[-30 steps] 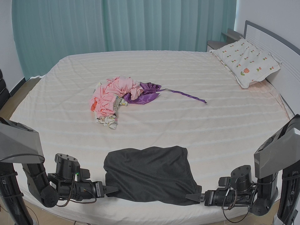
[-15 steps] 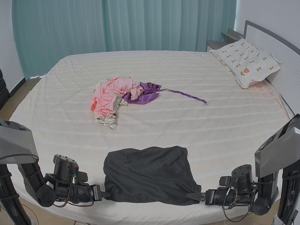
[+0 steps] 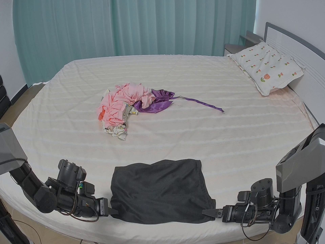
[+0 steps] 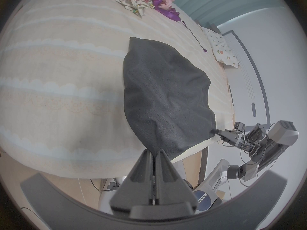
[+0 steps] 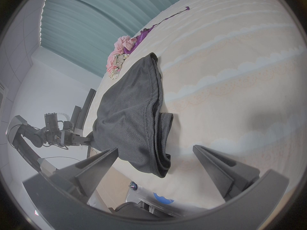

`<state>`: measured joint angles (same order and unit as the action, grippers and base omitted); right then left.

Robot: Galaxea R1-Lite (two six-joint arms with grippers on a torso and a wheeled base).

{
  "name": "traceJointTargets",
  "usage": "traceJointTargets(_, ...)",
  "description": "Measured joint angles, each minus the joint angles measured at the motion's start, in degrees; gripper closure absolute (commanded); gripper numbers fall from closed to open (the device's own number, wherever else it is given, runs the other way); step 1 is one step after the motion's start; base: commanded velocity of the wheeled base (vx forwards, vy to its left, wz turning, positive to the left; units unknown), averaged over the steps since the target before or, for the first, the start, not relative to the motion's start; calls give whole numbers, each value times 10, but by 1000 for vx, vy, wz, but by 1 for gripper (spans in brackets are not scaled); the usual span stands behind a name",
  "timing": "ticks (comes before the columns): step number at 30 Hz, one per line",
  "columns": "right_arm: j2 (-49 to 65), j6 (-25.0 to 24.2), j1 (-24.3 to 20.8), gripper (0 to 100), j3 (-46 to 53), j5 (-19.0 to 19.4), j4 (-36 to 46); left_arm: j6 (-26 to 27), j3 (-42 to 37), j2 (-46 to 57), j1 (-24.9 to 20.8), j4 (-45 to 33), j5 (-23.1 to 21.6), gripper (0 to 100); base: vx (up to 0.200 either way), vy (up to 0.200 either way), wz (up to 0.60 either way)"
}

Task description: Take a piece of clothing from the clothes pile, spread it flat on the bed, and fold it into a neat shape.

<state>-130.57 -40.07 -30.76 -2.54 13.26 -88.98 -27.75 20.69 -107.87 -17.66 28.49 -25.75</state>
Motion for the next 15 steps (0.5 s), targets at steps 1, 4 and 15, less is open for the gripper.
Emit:
traceJointTargets(1,0,0,0,0,0,0,0,8,1,1,0,-2,0,100,0,0,0)
traceJointTargets(4,0,0,0,0,0,0,0,13,1,0,0,-3,0,0,0,0,0)
traceJointTargets(15,0,0,1,0,-1,0,0,11,9,-2,8,0,0,0,0,0,0)
